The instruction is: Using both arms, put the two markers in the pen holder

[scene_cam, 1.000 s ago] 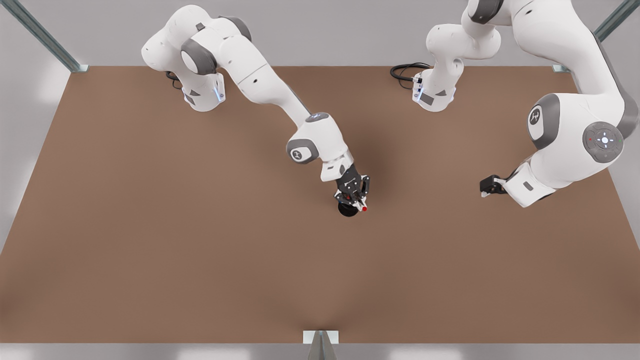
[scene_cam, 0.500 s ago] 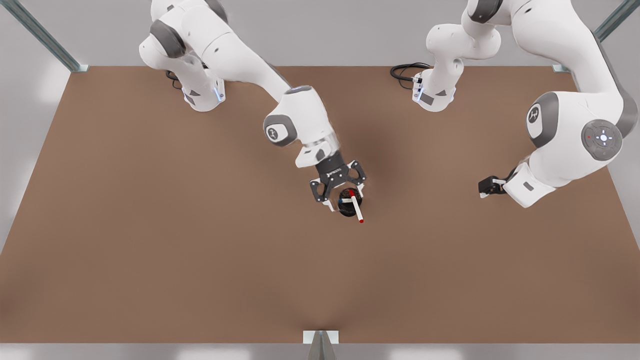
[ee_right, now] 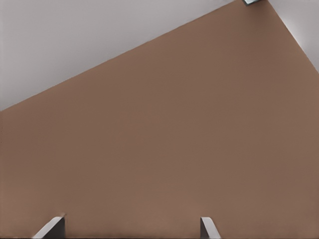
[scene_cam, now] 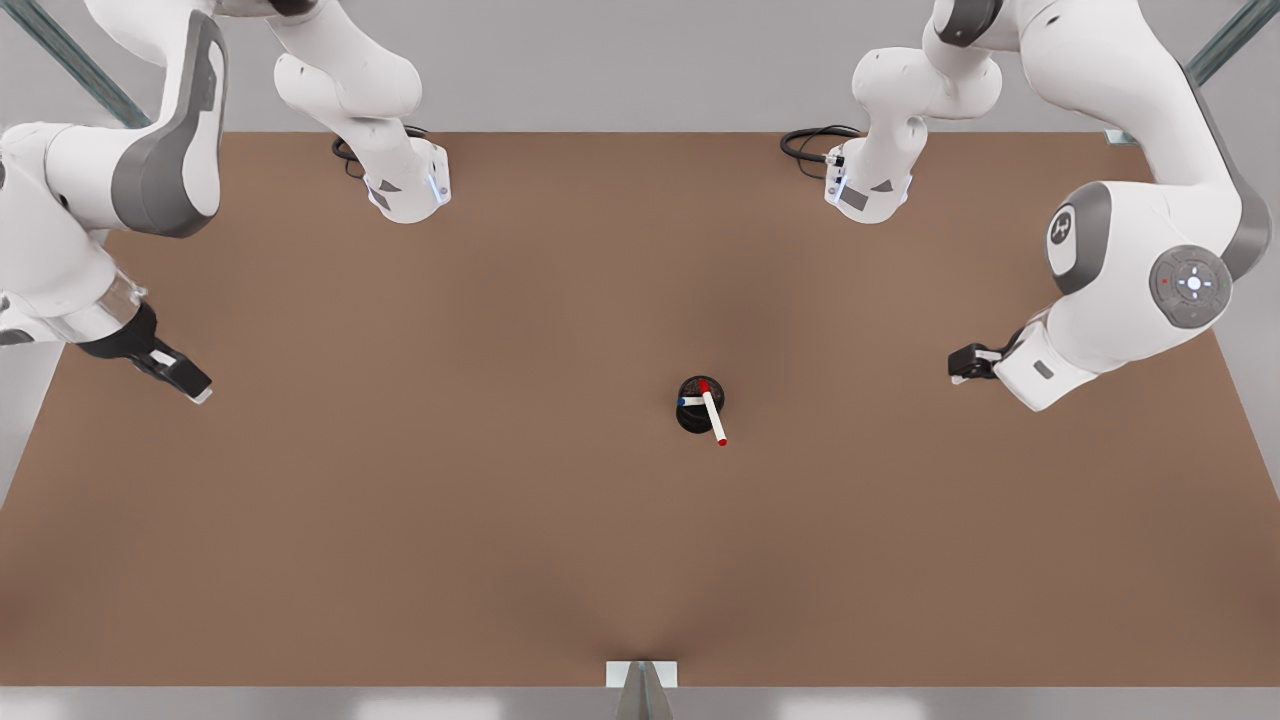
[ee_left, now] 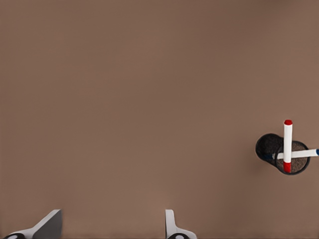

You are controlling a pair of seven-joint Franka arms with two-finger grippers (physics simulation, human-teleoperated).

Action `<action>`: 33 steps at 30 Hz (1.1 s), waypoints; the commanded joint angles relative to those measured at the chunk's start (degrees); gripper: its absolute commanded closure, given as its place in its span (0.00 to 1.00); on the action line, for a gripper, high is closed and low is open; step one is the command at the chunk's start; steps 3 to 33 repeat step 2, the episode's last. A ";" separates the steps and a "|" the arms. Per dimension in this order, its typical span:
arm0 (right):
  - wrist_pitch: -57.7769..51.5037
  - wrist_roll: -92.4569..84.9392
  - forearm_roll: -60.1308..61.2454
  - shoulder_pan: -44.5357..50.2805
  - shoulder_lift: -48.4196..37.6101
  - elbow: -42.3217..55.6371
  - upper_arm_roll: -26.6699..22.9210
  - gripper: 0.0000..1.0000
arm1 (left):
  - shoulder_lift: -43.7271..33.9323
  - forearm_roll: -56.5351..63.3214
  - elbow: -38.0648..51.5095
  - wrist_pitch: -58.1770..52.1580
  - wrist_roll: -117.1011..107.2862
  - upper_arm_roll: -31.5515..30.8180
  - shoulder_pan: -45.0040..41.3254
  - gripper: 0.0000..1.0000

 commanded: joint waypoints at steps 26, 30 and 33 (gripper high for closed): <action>-8.85 -22.91 1.54 9.43 1.96 2.87 0.01 0.00 | 0.25 0.14 0.03 -0.55 1.35 0.06 -0.02 0.00; -8.85 -22.91 1.54 9.43 1.96 2.87 0.01 0.00 | 0.25 0.14 0.03 -0.55 1.35 0.06 -0.02 0.00; -8.85 -22.91 1.54 9.43 1.96 2.87 0.01 0.00 | 0.25 0.14 0.03 -0.55 1.35 0.06 -0.02 0.00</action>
